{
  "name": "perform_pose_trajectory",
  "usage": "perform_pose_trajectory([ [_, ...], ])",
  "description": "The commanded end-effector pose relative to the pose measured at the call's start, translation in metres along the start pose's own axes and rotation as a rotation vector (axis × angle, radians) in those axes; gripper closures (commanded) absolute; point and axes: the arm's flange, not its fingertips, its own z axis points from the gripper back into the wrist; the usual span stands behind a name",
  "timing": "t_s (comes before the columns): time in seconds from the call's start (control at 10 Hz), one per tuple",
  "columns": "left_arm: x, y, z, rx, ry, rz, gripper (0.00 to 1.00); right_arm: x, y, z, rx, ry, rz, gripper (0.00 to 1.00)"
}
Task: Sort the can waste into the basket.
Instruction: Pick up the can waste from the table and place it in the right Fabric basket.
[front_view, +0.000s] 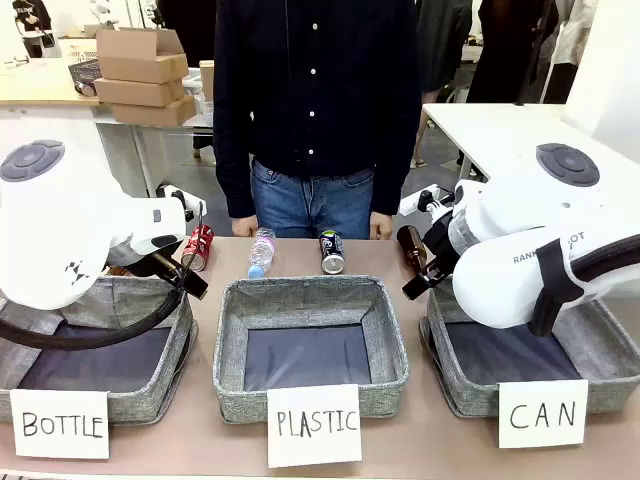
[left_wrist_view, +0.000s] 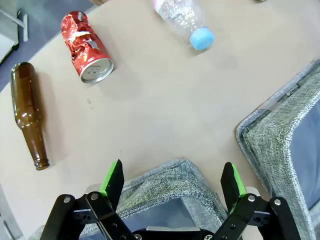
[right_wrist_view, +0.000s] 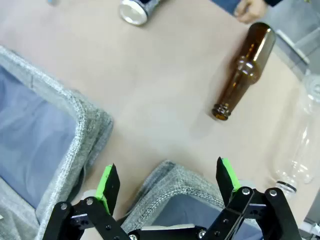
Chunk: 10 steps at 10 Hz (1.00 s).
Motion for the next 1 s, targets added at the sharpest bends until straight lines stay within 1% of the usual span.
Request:
perform_pose_trajectory([
  [0.0,0.0,0.0,0.0001,0.0,0.0,0.0,0.0,0.0,0.0,0.0,0.0,0.0,0.0,0.0],
  [0.9,0.0001,-0.0004,0.0,0.0,0.0,-0.001,0.0,0.0,0.0,0.0,0.0,0.0,0.0,0.0],
])
